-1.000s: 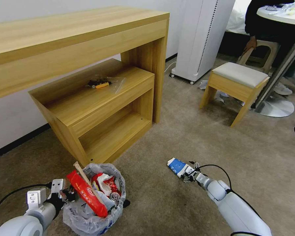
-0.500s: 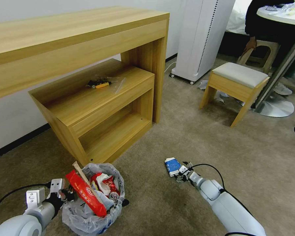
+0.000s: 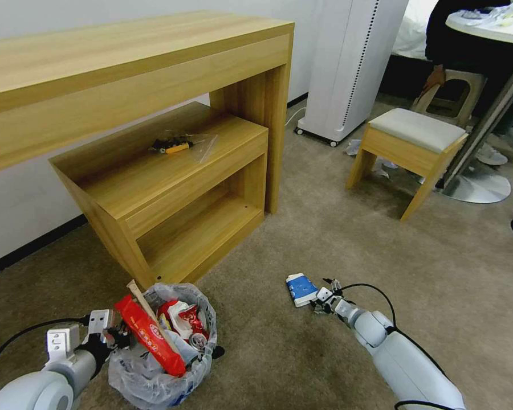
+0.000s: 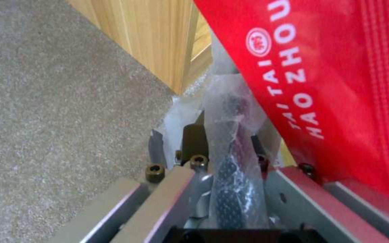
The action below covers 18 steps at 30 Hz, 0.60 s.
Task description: Pick up the trash bin and place the garbage on the floor into it.
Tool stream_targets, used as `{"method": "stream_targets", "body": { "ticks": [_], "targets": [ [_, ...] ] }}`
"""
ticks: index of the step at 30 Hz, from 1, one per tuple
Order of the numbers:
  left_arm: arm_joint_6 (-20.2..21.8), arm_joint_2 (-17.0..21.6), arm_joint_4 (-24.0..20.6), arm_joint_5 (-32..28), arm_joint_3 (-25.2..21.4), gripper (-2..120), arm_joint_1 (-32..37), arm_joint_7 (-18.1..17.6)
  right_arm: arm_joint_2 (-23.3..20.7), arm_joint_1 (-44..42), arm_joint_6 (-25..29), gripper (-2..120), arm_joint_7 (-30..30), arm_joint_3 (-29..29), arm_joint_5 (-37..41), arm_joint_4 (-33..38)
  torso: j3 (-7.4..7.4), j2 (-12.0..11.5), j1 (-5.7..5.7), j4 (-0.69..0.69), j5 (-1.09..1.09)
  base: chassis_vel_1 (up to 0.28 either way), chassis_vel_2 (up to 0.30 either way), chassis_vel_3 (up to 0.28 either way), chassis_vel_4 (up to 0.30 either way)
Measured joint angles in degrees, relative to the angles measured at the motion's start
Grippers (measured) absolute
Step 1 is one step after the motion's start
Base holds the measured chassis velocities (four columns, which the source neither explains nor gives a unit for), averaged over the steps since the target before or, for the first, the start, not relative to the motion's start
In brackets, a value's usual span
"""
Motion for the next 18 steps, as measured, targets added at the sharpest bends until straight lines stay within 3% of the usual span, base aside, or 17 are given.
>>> {"method": "stream_targets", "body": {
  "ticks": [7,15,18],
  "targets": [
    [0.0,-0.1,-0.5,0.2,-0.2,0,0.4,0.3,1.1,1.2,1.0,90,0.1,0.8,-2.3,-1.5,0.00,0.0,0.00,0.00,-0.01,0.000,0.000,0.000,0.000],
    [0.0,-0.5,-1.3,0.6,-0.2,0,0.9,0.3,1.4,1.1,1.4,65,0.2,1.7,-2.3,-2.8,0.00,0.0,0.00,0.00,0.00,0.000,0.000,0.000,0.000],
    [0.0,-0.6,-1.8,0.8,0.0,0,1.1,0.3,1.1,0.8,1.4,50,0.4,1.8,-1.4,-2.6,0.00,0.0,0.00,-0.01,0.00,0.000,0.000,0.000,0.000]
  ]
}}
